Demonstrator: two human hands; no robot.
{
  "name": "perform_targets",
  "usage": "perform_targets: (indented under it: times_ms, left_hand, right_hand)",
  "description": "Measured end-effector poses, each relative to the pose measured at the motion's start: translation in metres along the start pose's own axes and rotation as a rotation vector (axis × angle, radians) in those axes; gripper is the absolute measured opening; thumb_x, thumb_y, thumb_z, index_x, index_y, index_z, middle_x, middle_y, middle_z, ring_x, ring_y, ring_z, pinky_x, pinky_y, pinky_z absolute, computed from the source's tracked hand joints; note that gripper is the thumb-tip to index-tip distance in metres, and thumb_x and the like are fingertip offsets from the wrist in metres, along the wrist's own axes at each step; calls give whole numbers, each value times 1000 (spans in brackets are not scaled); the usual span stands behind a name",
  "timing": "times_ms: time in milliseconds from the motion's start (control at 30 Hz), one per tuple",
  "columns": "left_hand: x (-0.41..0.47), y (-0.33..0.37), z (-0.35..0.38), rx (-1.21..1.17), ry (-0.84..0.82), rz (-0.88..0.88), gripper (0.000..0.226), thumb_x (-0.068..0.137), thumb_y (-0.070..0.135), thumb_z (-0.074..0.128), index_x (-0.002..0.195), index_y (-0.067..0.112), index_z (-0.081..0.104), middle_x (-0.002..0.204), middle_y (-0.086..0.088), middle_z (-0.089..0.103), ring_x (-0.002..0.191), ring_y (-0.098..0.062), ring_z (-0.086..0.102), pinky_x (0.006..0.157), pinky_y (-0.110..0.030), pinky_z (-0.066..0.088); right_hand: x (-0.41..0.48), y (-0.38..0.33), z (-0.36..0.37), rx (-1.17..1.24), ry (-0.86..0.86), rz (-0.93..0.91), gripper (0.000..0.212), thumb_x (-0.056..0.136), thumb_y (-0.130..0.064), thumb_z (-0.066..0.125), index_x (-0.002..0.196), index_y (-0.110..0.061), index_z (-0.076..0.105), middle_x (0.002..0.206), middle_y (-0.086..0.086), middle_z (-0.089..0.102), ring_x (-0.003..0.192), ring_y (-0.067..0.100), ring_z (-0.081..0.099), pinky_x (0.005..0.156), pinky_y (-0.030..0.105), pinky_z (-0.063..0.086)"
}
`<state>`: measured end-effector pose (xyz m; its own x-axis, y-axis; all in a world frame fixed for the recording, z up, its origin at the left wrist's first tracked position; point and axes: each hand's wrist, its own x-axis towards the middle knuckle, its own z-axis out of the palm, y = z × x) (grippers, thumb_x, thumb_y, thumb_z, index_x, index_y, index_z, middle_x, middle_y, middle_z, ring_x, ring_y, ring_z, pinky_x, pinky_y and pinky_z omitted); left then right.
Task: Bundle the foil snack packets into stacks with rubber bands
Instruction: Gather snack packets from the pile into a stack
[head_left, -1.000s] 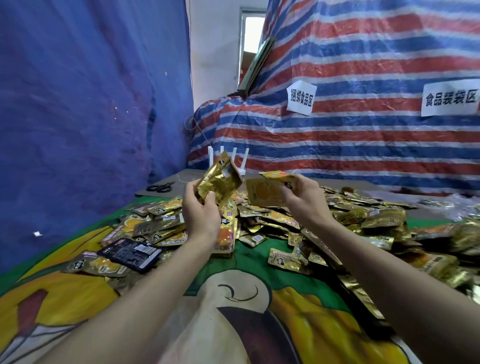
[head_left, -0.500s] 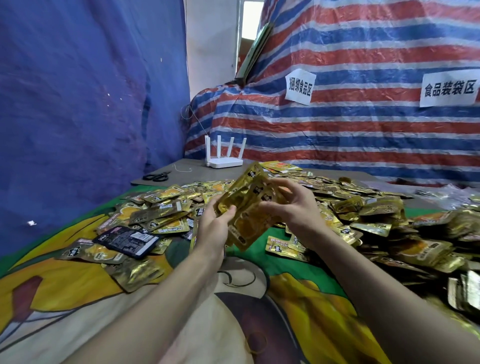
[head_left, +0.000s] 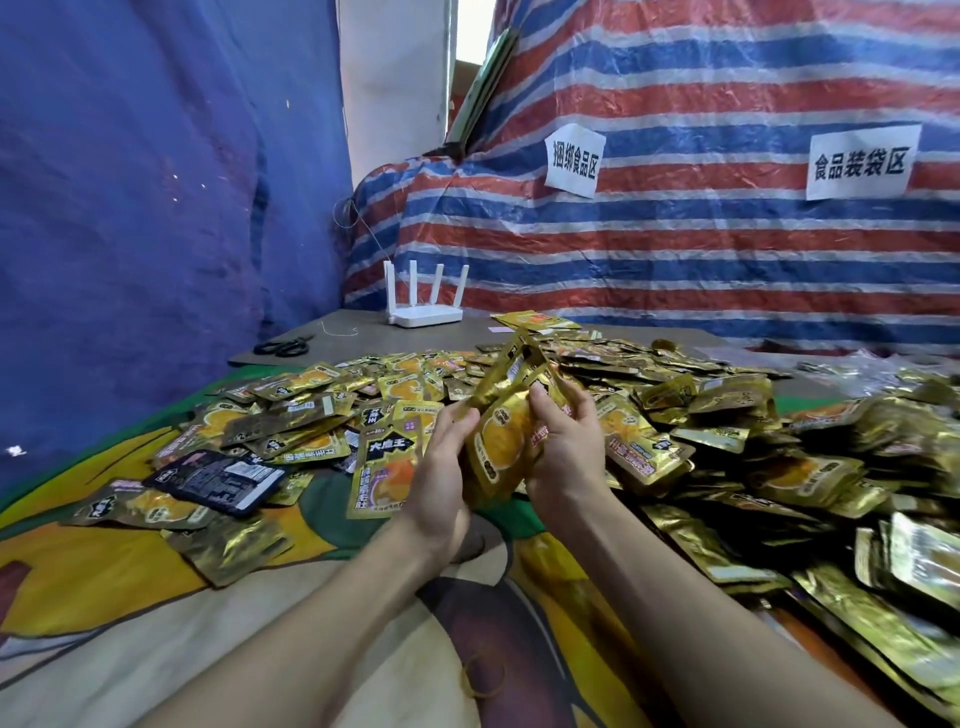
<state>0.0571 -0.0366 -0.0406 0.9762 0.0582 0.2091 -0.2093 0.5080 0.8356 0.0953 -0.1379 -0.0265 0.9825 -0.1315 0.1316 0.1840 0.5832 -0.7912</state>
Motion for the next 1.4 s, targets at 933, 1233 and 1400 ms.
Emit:
perform_targets:
  times_ms: [933, 1233, 1400]
  left_hand:
    - [-3, 8, -22, 653, -204, 163, 40, 64, 19, 82, 101, 23, 66, 86, 7, 76, 80, -7, 71, 71, -22, 55]
    - [-19, 12, -9, 465, -150, 144, 21, 64, 8, 61, 73, 20, 75, 64, 3, 68, 60, -11, 64, 55, -24, 53]
    - [-16, 9, -6, 440, -90, 149, 51, 64, 9, 61, 113, -6, 58, 84, -17, 64, 74, -25, 61, 64, -35, 52]
  right_hand:
    - [-30, 7, -10, -253, -347, -84, 36, 78, -33, 69, 95, -2, 65, 86, 15, 61, 82, 30, 60, 76, 43, 50]
    - [-33, 4, 5, -231, -220, 141, 60, 98, -53, 50, 130, -2, 58, 113, 19, 68, 96, 26, 68, 72, 26, 55]
    - [-39, -1, 2, -537, -165, -27, 33, 103, -38, 52, 123, -11, 48, 105, 3, 62, 83, 2, 64, 57, 9, 46]
